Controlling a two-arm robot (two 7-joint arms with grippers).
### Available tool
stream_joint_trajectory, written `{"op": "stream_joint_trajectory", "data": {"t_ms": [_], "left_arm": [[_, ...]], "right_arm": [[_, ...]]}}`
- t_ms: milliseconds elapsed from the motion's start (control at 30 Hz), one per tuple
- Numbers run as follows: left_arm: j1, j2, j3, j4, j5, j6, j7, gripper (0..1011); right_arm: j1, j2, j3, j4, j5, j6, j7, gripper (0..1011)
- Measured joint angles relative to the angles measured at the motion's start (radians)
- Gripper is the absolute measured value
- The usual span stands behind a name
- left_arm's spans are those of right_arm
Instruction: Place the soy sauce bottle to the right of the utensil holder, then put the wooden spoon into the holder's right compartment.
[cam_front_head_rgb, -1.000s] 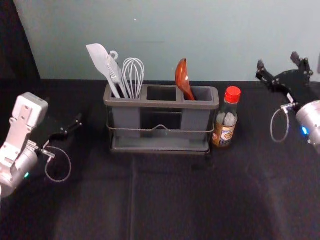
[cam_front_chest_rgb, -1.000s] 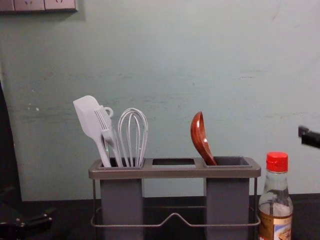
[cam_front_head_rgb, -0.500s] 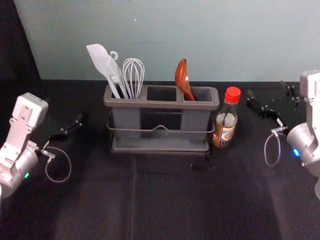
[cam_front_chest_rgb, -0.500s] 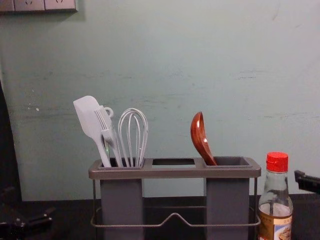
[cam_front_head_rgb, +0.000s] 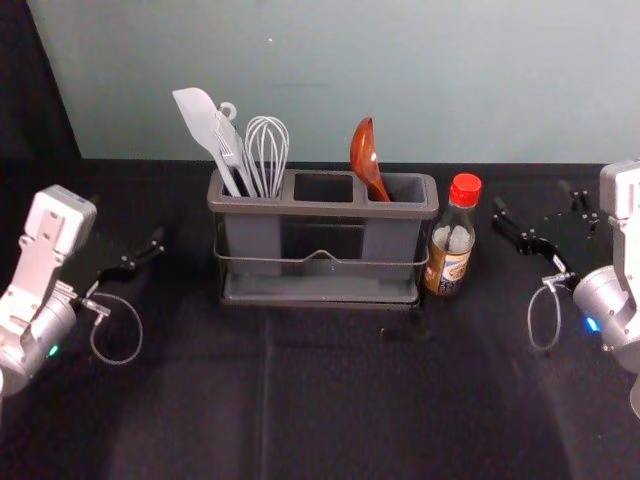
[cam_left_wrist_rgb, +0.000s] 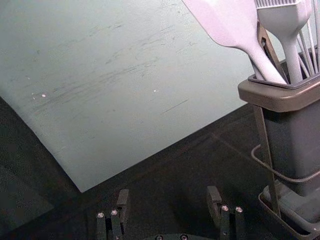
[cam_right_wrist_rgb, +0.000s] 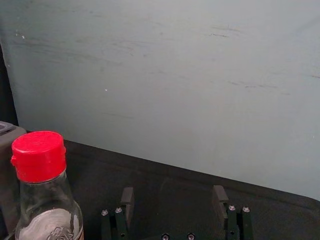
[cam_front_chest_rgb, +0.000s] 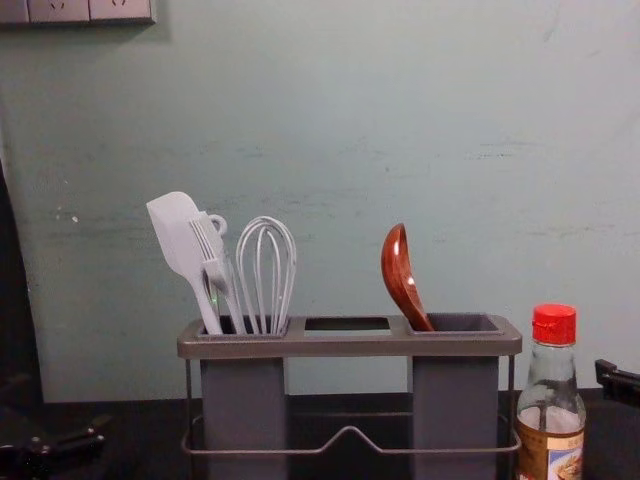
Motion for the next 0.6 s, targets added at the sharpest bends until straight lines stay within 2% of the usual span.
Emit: {"op": "stream_joint_trajectory", "data": {"t_ms": [600], "left_arm": [[0.000, 0.000, 0.000, 0.000, 0.000, 0.000, 0.000, 1000]], "right_arm": [[0.000, -0.001, -0.001, 0.002, -0.003, -0.003, -0.002, 1003]]}}
